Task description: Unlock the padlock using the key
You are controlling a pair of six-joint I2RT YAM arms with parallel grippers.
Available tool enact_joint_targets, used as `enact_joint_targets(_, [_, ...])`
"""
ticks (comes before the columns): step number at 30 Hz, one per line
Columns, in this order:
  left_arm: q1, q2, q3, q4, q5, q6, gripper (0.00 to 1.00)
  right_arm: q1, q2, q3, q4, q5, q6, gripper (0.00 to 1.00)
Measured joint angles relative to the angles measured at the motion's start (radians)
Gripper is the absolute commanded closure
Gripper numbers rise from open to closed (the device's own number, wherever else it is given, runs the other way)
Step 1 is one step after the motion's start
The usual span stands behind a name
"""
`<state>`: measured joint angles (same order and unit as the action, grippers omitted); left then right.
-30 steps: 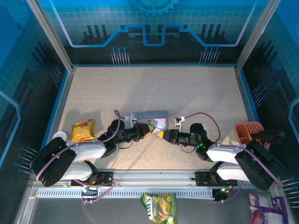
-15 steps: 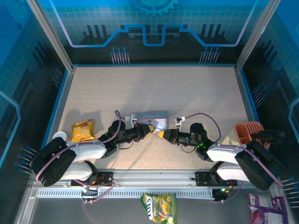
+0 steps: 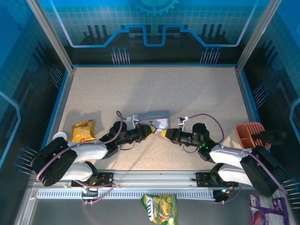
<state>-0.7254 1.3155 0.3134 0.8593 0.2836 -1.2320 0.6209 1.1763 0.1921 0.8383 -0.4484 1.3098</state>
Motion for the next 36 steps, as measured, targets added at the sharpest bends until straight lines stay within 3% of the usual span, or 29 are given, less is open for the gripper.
enact_joint_targets(13, [-0.018,0.040,0.015,0.008,-0.084,0.000,1.00,0.048,0.058,0.000,0.042,0.100,0.001,1.00])
enact_joint_targets(24, [-0.056,0.059,0.048,0.037,-0.085,-0.020,1.00,0.099,0.097,0.005,0.106,0.077,0.003,1.00])
enact_joint_targets(30, [-0.072,0.043,0.050,0.021,-0.055,-0.015,1.00,0.019,-0.006,-0.003,0.021,0.086,-0.023,1.00])
enact_joint_targets(36, [-0.074,-0.037,0.057,-0.126,-0.060,0.055,1.00,-0.016,-0.155,-0.003,-0.127,0.105,-0.080,1.00])
